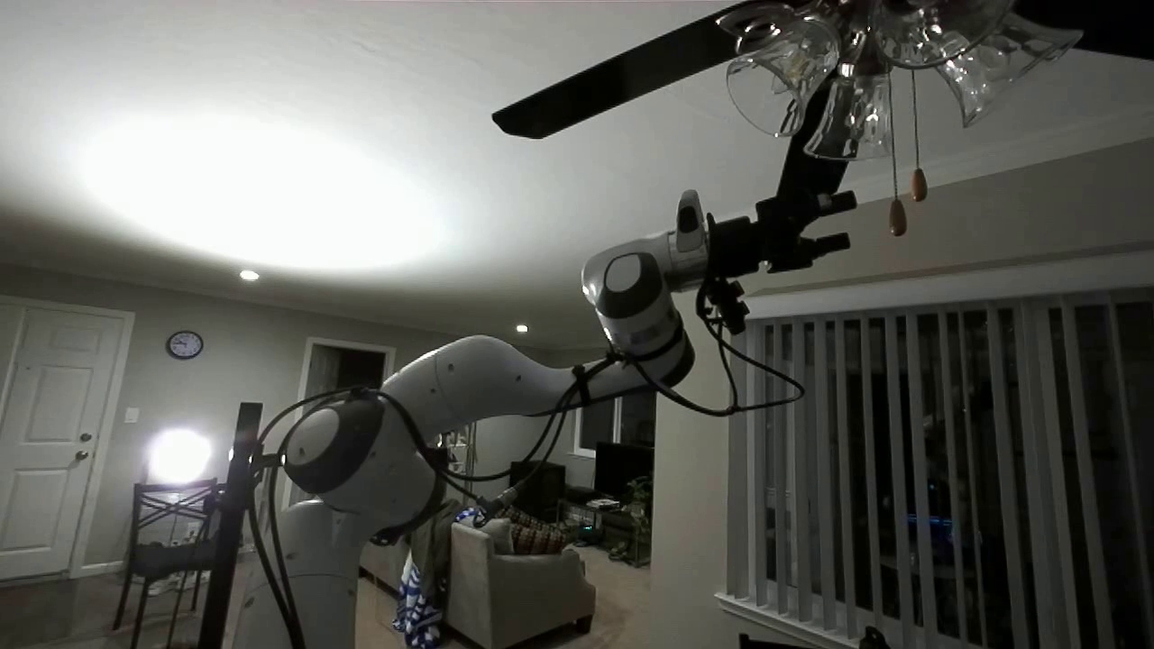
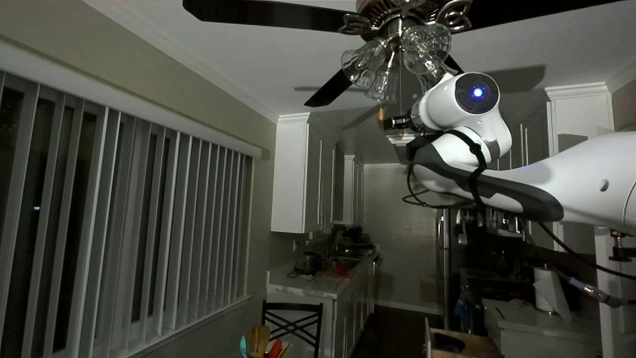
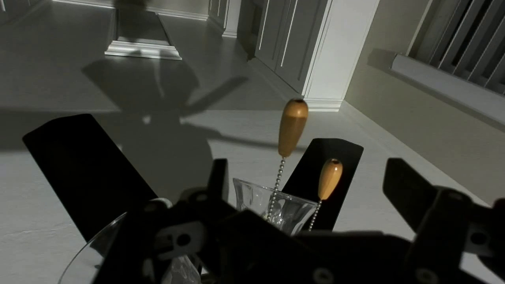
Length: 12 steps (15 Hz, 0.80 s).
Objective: Turn on the ceiling lights
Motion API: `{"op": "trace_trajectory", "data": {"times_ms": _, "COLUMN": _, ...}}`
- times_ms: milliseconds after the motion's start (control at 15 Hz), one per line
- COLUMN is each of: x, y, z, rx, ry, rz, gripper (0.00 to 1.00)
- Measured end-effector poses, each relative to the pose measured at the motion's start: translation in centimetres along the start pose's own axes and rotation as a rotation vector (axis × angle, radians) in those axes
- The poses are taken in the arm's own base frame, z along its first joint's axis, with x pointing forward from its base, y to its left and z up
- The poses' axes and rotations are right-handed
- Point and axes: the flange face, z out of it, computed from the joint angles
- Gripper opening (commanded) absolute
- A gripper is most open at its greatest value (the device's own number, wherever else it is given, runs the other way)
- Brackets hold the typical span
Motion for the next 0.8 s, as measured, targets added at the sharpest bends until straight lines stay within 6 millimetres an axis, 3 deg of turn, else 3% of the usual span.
{"op": "trace_trajectory", "data": {"times_ms": 400, "x": 0.0, "y": -0.2, "z": 0.0, "rx": -0.002, "ry": -0.017, "rz": 0.006, "gripper": 1.00}}
{"op": "trace_trajectory", "data": {"times_ms": 800, "x": 0.6, "y": -3.0, "z": 1.0, "rx": -0.035, "ry": -0.104, "rz": 0.000, "gripper": 1.00}}
